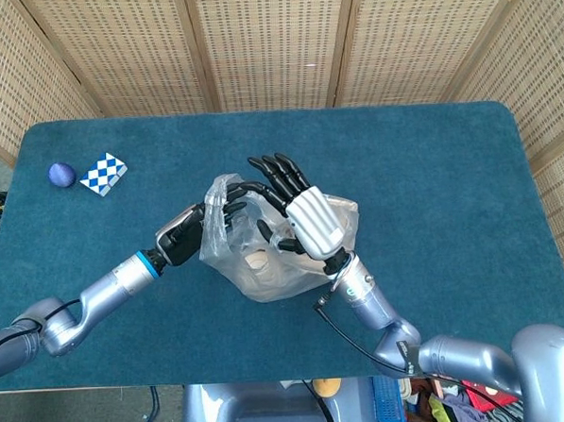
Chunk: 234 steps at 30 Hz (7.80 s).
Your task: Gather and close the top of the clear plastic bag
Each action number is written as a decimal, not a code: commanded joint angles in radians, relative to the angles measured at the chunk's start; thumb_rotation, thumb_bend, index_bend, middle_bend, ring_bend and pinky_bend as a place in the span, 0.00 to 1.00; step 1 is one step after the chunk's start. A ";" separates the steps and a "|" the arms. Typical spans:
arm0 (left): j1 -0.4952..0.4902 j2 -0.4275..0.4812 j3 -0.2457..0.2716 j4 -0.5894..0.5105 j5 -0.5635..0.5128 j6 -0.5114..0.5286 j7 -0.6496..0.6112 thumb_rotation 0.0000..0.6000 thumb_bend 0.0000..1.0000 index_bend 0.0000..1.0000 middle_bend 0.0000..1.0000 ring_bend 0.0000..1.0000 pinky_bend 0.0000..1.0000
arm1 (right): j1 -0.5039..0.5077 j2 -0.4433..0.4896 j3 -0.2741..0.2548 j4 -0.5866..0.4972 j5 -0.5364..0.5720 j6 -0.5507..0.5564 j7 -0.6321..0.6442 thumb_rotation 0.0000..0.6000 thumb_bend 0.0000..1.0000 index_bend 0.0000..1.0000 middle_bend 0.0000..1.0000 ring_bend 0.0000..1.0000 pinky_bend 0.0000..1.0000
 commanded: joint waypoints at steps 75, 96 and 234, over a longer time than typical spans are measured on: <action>-0.117 -0.095 0.107 0.235 0.170 0.205 -0.238 0.19 0.12 0.22 0.15 0.15 0.17 | 0.022 0.106 0.088 -0.110 0.111 -0.074 -0.095 1.00 0.56 0.18 0.08 0.00 0.00; -0.144 -0.108 0.102 0.162 0.155 0.207 -0.137 0.25 0.13 0.22 0.14 0.15 0.16 | 0.042 0.109 0.098 -0.119 0.150 -0.104 -0.092 1.00 0.56 0.18 0.09 0.00 0.00; -0.121 -0.165 -0.109 -0.116 0.022 0.078 0.774 0.89 0.15 0.00 0.00 0.03 0.09 | 0.110 0.231 0.114 -0.274 0.264 -0.242 -0.106 1.00 0.56 0.18 0.11 0.00 0.00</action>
